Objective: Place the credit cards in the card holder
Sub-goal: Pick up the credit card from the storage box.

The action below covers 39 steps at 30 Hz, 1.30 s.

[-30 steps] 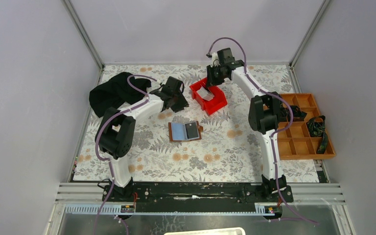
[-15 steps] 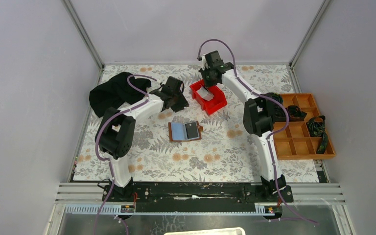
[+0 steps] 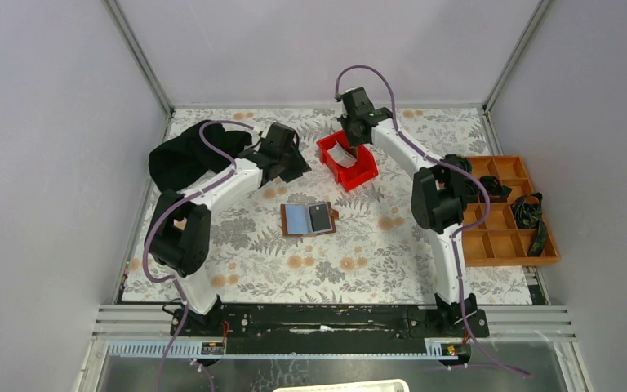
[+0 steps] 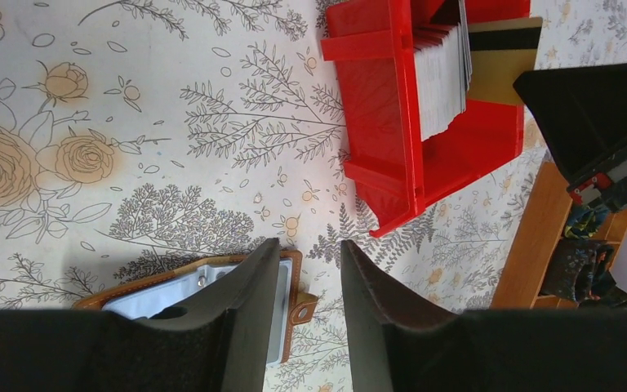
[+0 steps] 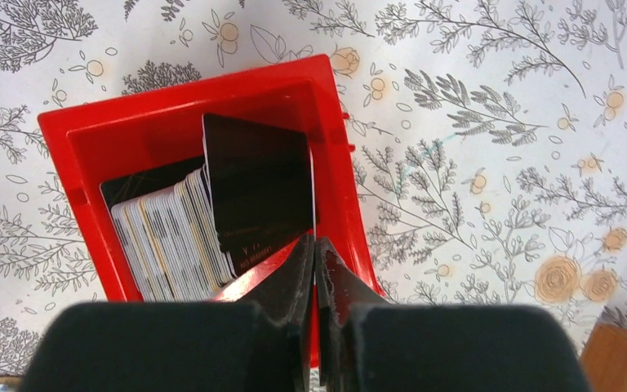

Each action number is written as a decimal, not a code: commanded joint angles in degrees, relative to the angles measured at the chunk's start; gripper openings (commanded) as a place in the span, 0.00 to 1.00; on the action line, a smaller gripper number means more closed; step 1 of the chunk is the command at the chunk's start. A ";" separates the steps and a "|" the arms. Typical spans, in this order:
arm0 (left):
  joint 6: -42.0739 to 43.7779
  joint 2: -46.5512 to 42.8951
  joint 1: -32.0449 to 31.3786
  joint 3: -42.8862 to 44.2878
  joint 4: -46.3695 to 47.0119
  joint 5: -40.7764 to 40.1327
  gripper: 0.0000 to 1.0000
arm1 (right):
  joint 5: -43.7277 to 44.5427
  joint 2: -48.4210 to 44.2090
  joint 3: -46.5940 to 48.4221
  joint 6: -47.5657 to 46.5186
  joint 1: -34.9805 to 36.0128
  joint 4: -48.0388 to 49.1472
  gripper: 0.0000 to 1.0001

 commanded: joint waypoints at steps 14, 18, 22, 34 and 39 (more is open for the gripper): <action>-0.27 -9.64 3.74 -0.51 1.30 7.63 0.48 | -2.69 -22.89 -10.48 3.19 2.93 2.64 0.00; -2.87 -12.12 5.18 -0.29 0.25 12.63 0.49 | -1.66 -29.90 -17.18 2.74 7.15 5.23 0.00; -7.84 -14.41 7.06 -1.69 0.74 19.45 0.49 | 2.20 -35.90 -23.97 1.22 12.70 6.65 0.00; -23.33 -17.92 9.82 -13.16 13.79 41.76 0.87 | 16.52 -48.71 -38.56 -5.51 27.72 15.03 0.00; -26.68 -19.02 10.03 -15.73 17.45 46.91 0.88 | 19.56 -48.95 -40.26 -9.69 31.07 17.44 0.00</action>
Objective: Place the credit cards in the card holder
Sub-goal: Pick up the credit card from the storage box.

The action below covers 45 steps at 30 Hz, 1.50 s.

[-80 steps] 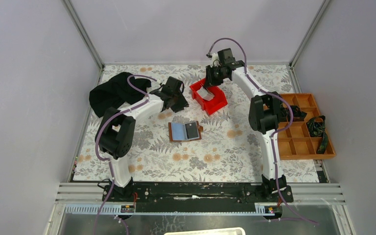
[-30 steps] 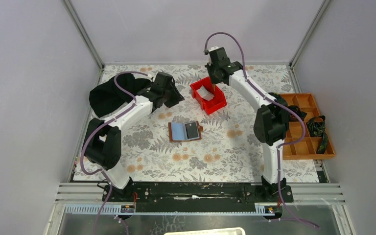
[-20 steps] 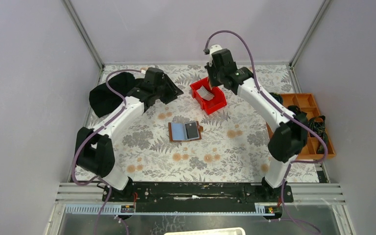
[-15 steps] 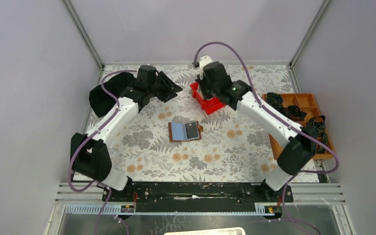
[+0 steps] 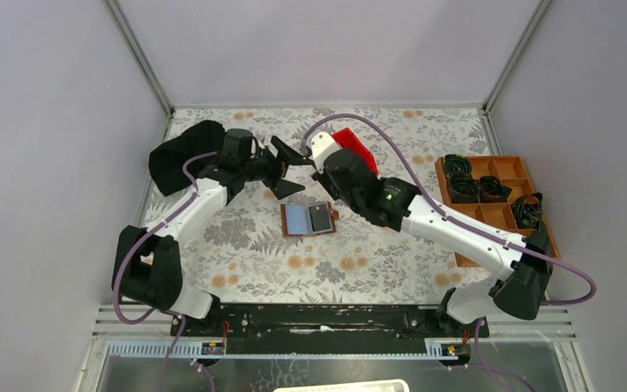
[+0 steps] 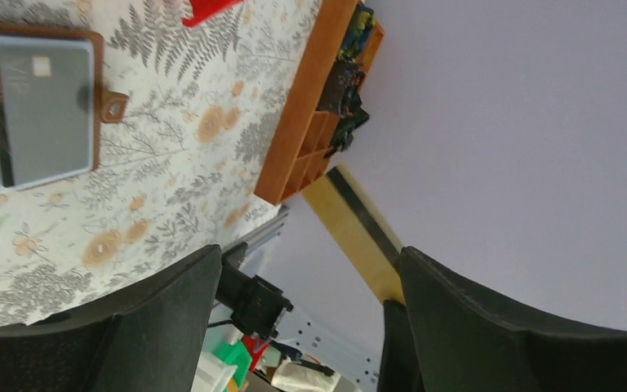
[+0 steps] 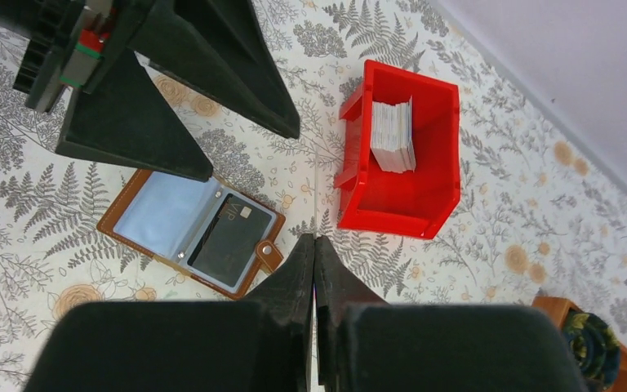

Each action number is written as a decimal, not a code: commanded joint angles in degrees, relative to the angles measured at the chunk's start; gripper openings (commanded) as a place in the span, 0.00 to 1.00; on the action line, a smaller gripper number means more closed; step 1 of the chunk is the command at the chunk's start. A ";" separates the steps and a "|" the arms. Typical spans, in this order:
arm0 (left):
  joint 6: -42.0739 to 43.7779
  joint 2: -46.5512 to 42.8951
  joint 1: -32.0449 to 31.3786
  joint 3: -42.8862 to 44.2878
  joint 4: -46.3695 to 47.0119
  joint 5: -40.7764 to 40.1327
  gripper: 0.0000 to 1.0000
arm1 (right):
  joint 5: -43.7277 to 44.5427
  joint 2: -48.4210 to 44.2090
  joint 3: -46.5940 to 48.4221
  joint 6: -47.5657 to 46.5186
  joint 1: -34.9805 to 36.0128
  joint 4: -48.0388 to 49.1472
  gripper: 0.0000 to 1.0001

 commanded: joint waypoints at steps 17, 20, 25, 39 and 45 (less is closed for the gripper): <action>-15.03 -2.39 0.98 -5.57 17.72 10.95 0.86 | 6.51 -1.57 -2.86 -12.05 7.98 8.26 0.00; -16.30 -1.94 0.97 -6.60 20.03 11.91 0.84 | 6.27 -1.13 -2.52 -13.59 8.78 8.80 0.00; -21.43 -1.25 1.02 -9.71 28.53 14.07 0.78 | 6.33 0.15 -1.79 -16.36 10.21 9.13 0.00; -27.29 -0.24 0.98 -13.67 40.96 16.97 0.41 | 7.87 0.27 -3.33 -21.67 12.94 8.63 0.00; -31.25 0.65 1.02 -15.48 49.42 18.57 0.27 | 9.22 0.37 -3.69 -23.75 13.02 7.96 0.00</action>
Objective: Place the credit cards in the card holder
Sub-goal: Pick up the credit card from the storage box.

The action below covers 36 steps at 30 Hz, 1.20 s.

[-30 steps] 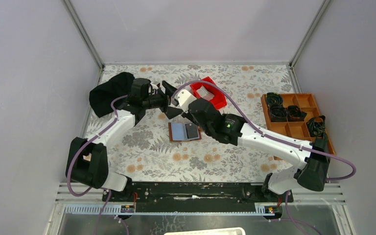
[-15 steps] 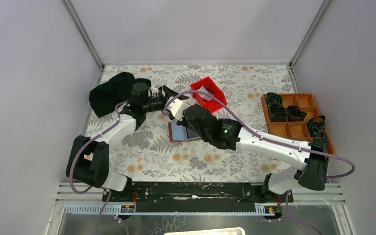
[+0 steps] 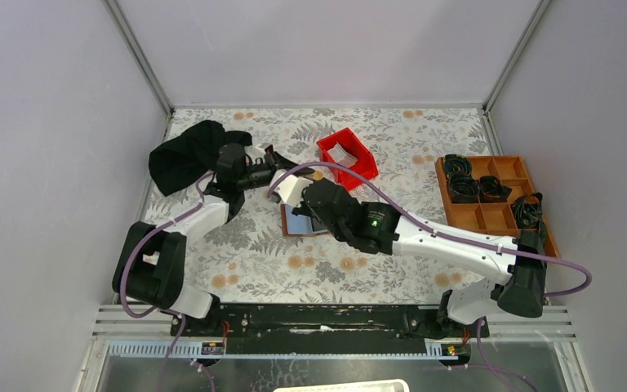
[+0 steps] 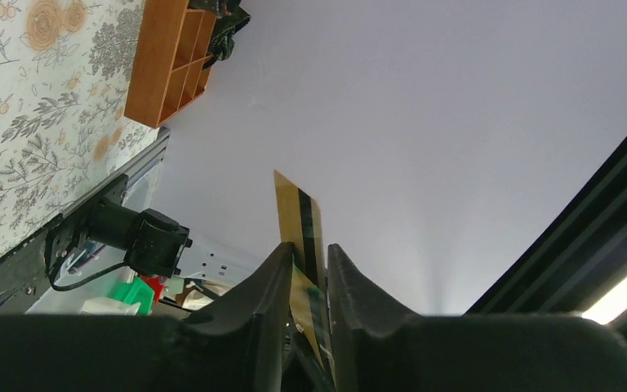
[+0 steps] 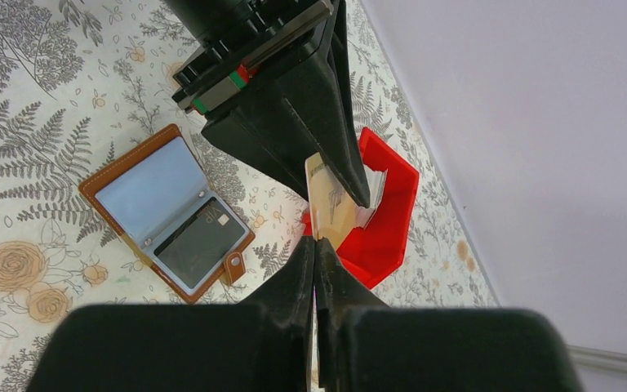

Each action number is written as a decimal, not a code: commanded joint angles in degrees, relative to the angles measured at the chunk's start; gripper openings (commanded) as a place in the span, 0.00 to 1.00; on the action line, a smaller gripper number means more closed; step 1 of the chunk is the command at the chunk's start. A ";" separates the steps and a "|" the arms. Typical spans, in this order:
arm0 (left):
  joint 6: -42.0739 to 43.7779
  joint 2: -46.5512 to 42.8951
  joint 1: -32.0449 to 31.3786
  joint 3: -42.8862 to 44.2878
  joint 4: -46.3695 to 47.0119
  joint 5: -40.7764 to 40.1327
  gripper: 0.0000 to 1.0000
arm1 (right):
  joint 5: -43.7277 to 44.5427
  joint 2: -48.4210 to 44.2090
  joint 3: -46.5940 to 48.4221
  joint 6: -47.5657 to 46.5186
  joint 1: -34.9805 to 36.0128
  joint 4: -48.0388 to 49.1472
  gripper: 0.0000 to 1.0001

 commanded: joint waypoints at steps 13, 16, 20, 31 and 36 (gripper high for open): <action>-16.77 4.82 0.34 -6.03 38.67 1.17 0.00 | 7.15 -0.95 -2.03 -0.72 0.68 -0.01 0.33; -16.98 5.98 0.36 -5.22 41.47 0.03 0.00 | 7.66 -1.86 -3.33 2.13 0.70 0.03 0.43; -9.49 5.33 0.45 -2.56 33.95 0.01 0.00 | 7.97 -4.00 -4.65 7.17 0.69 0.76 0.49; 29.43 -0.23 1.27 5.11 -11.79 -8.41 0.00 | 3.72 -7.94 -4.49 23.50 -0.63 1.72 0.53; 33.35 -1.17 1.86 3.83 -12.36 -10.33 0.00 | -5.40 -9.04 -4.34 34.32 -5.69 3.39 0.53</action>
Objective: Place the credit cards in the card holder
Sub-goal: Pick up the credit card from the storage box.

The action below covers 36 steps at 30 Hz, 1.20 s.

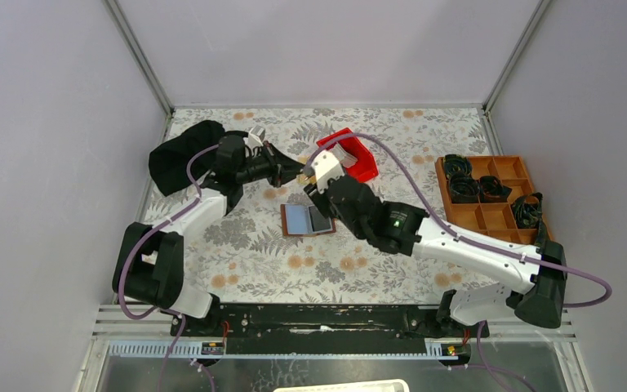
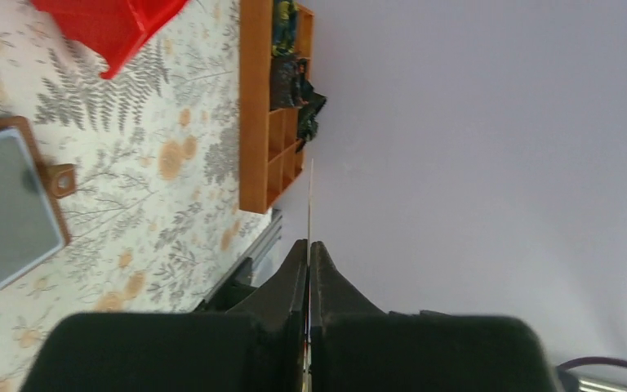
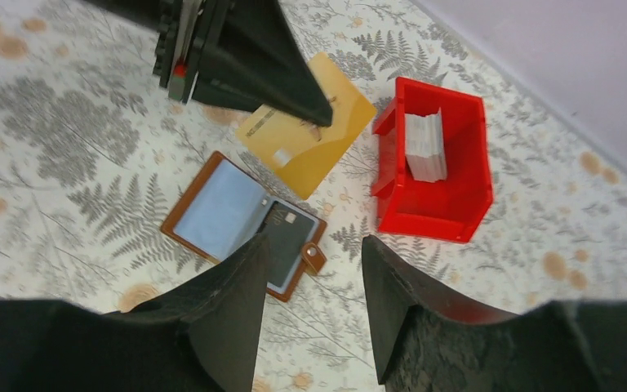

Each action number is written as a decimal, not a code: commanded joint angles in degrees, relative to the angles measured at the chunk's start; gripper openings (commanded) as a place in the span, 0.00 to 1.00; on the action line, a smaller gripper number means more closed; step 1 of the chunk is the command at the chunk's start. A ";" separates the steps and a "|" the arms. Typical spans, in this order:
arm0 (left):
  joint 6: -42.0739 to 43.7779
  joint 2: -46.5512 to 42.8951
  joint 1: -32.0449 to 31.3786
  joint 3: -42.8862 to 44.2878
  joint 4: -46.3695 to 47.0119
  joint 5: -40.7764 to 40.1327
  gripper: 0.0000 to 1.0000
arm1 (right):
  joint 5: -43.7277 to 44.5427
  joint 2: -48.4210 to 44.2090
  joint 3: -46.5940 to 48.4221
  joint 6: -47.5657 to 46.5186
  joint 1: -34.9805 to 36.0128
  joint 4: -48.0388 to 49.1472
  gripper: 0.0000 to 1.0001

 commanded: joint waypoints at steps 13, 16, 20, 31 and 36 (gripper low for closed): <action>2.08 -3.03 1.45 -4.86 14.50 -0.99 0.00 | -32.89 -1.55 -3.28 38.16 -18.71 14.98 0.54; -2.14 -2.84 1.41 -6.62 21.47 -1.23 0.00 | -35.97 -1.01 -4.75 42.79 -20.50 17.30 0.53; -5.67 -2.42 1.45 -7.94 27.04 -1.31 0.00 | -38.41 -1.31 -7.36 46.68 -22.57 19.66 0.53; -10.12 -1.95 1.47 -10.53 33.59 -1.41 0.00 | -45.01 0.52 -11.13 54.12 -26.13 26.95 0.52; -10.09 -1.89 1.45 -10.83 33.79 -1.73 0.00 | -46.70 2.17 -10.25 55.79 -26.44 28.73 0.51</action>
